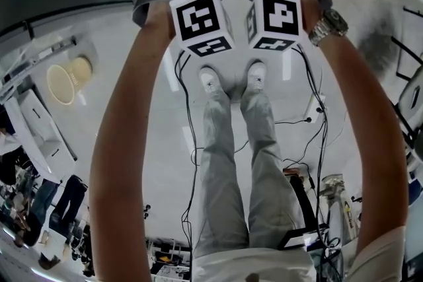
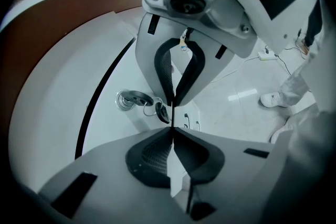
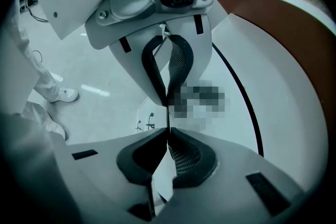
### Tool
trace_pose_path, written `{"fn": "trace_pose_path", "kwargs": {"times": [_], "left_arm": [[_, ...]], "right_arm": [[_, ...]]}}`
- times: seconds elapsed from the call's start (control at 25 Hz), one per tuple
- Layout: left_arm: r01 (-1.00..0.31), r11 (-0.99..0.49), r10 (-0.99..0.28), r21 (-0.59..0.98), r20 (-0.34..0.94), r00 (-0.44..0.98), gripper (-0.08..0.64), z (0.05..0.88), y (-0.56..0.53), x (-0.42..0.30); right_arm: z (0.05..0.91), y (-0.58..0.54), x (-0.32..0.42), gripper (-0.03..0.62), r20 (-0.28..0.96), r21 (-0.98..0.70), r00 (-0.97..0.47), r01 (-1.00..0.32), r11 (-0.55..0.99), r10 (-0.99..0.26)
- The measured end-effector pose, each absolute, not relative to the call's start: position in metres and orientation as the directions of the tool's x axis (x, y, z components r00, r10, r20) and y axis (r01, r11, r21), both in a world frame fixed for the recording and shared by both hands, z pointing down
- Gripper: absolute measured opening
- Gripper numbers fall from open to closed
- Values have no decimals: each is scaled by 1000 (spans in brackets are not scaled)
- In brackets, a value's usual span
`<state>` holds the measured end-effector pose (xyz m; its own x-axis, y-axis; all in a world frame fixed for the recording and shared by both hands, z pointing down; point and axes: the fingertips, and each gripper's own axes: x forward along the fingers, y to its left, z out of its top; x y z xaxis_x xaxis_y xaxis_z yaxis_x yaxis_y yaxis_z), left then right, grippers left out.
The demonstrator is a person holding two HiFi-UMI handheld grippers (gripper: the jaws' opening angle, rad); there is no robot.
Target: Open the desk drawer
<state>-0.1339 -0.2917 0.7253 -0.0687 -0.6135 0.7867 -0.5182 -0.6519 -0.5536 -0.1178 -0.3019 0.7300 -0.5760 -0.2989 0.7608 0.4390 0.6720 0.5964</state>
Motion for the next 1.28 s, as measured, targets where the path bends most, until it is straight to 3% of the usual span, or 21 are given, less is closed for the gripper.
{"fn": "trace_pose_path", "kwargs": {"times": [1.28], "left_arm": [[-538, -672, -583, -509, 812, -40, 21, 729, -234, -95]], "right_arm": [[731, -242, -77, 37, 796, 539, -555, 464, 703, -244]]}}
